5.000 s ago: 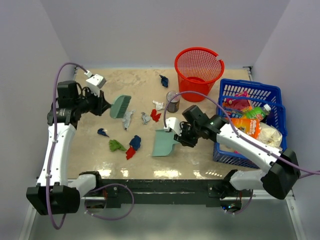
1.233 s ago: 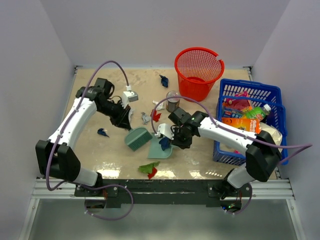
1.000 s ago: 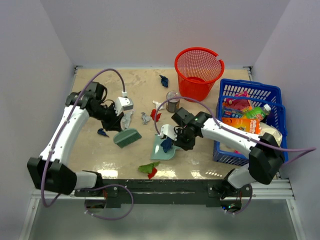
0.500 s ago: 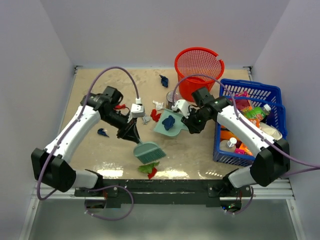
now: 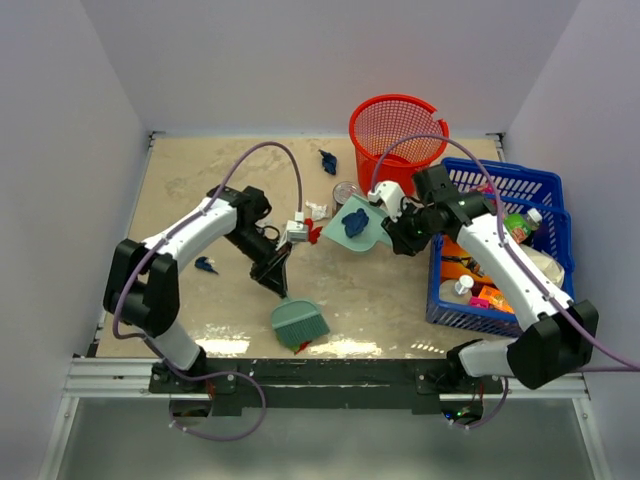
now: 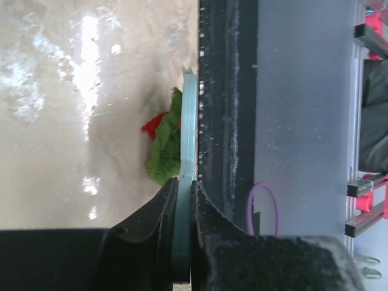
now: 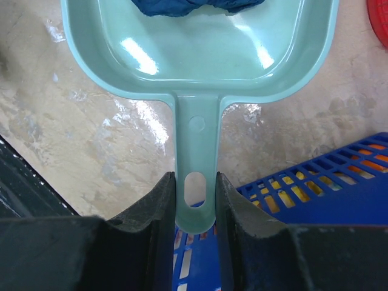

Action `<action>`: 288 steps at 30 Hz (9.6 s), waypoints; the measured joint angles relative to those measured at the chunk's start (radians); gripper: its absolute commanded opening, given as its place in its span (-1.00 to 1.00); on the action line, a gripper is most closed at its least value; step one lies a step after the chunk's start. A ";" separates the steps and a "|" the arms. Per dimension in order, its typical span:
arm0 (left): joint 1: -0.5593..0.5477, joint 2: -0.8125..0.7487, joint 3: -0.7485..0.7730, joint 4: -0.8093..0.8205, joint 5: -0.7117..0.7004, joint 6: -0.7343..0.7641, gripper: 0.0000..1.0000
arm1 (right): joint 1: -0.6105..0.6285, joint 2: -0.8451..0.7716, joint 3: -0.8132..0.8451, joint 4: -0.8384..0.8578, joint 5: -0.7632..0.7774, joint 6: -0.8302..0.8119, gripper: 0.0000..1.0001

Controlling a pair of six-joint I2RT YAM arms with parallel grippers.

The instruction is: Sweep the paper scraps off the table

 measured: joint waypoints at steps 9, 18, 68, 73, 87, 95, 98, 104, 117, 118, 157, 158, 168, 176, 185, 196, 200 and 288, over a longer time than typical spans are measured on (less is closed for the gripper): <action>0.246 0.031 0.059 0.045 -0.117 0.000 -1.00 | -0.002 -0.071 -0.077 0.000 0.006 -0.074 -1.00; 0.355 -0.053 0.114 0.008 -0.097 -0.021 -1.00 | 0.149 -0.078 -0.205 0.011 0.070 -0.172 -1.00; 0.454 0.027 0.234 0.037 -0.529 -0.485 -1.00 | 0.516 0.471 0.060 0.042 0.140 -0.078 -1.00; 0.423 0.029 0.235 0.048 -0.256 -0.499 -1.00 | 0.528 0.534 0.138 0.051 0.123 -0.059 -1.00; 0.515 0.021 0.357 0.016 -0.270 -0.504 -1.00 | 0.527 0.518 0.118 0.057 0.101 0.002 -1.00; 0.513 0.010 0.301 0.051 -0.460 -0.525 -1.00 | 0.527 0.518 0.118 0.057 0.101 0.008 -1.00; 0.508 0.012 0.280 0.064 -0.496 -0.530 -1.00 | 0.527 0.518 0.118 0.058 0.101 0.013 -1.00; 0.456 0.077 0.264 0.072 -0.524 -0.537 -1.00 | 0.527 0.518 0.118 0.060 0.101 0.020 -1.00; 0.316 0.131 0.300 0.018 -0.357 -0.502 -1.00 | 0.527 0.518 0.112 0.069 0.109 0.026 -1.00; 0.320 0.131 0.314 0.011 -0.350 -0.498 -1.00 | 0.527 0.518 0.109 0.071 0.109 0.026 -1.00; 0.311 0.208 0.360 0.047 -0.329 -0.470 -1.00 | 0.493 0.406 -0.001 0.029 0.161 0.049 -1.00; 0.302 0.208 0.356 0.037 -0.290 -0.468 -1.00 | 0.493 0.407 -0.001 0.029 0.161 0.050 -1.00; 0.285 0.208 0.361 0.010 -0.181 -0.468 -1.00 | 0.493 0.414 -0.011 0.043 0.161 0.050 -1.00; 0.320 0.175 0.399 0.008 -0.229 -0.468 -1.00 | 0.493 0.396 -0.066 0.102 0.159 0.050 -1.00; 0.321 0.143 0.347 -0.002 -0.254 -0.467 -1.00 | 0.493 0.402 -0.082 0.218 0.158 0.056 -1.00; 0.359 0.049 0.493 -0.011 -0.153 -0.465 -1.00 | 0.493 0.391 -0.151 0.330 0.158 0.085 -1.00; 0.414 0.021 0.528 0.023 -0.188 -0.499 -1.00 | 0.493 0.391 -0.155 0.360 0.159 0.104 -1.00; 0.395 -0.027 0.046 0.563 -0.332 -0.793 -1.00 | 0.493 0.340 -0.206 0.439 0.166 0.161 -1.00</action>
